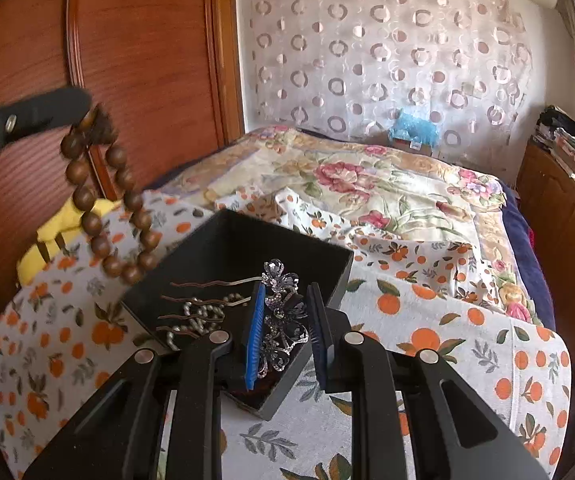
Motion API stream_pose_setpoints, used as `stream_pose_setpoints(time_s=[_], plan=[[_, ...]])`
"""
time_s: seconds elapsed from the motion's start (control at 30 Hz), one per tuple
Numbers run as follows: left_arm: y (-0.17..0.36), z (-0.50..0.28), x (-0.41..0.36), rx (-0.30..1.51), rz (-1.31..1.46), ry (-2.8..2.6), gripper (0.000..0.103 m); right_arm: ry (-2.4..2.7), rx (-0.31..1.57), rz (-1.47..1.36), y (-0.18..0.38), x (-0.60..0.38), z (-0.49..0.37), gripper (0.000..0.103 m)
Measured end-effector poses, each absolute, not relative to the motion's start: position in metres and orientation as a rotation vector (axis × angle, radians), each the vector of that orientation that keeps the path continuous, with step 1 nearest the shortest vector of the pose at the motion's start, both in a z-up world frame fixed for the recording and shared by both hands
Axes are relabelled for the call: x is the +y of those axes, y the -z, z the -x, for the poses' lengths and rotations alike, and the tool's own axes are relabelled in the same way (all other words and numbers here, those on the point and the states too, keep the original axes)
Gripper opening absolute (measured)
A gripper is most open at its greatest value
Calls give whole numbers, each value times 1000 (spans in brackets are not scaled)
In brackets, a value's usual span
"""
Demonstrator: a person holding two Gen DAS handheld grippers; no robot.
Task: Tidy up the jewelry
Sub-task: 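Carry the hairpins and wooden bead bracelet over the black box with both tools, then open both tools to drop the hairpins and beads into the box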
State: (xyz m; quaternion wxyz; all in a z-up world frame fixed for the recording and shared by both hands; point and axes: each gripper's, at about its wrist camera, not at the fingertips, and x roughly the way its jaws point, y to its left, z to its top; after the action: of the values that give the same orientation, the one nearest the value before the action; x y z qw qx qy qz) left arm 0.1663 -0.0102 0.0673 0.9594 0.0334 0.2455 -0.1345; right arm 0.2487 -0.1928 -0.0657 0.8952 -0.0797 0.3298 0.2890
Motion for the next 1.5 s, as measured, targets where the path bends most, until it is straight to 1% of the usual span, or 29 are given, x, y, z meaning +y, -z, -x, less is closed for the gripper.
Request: stream_pose_setpoints(time_s=[0.13,0.5,0.87,1.1,1.5], plan=[[-60,-178,-10,520,-52,281,12,-606,702,140,70,-196,-251,26],[-43,-207,-12,569,-46,277,12,-603,681,100,64,-206,-247,26],[-29,-212,-10,591,-40,291,12,-623,718,106,67,-210,-231,26],[-23,-212,-9,603,-44,288,12,-676,741,77,69,-199,-237,26],[-25,-212,-15,607,-58,287,12,-634,716,96,65,-205,-236,26]])
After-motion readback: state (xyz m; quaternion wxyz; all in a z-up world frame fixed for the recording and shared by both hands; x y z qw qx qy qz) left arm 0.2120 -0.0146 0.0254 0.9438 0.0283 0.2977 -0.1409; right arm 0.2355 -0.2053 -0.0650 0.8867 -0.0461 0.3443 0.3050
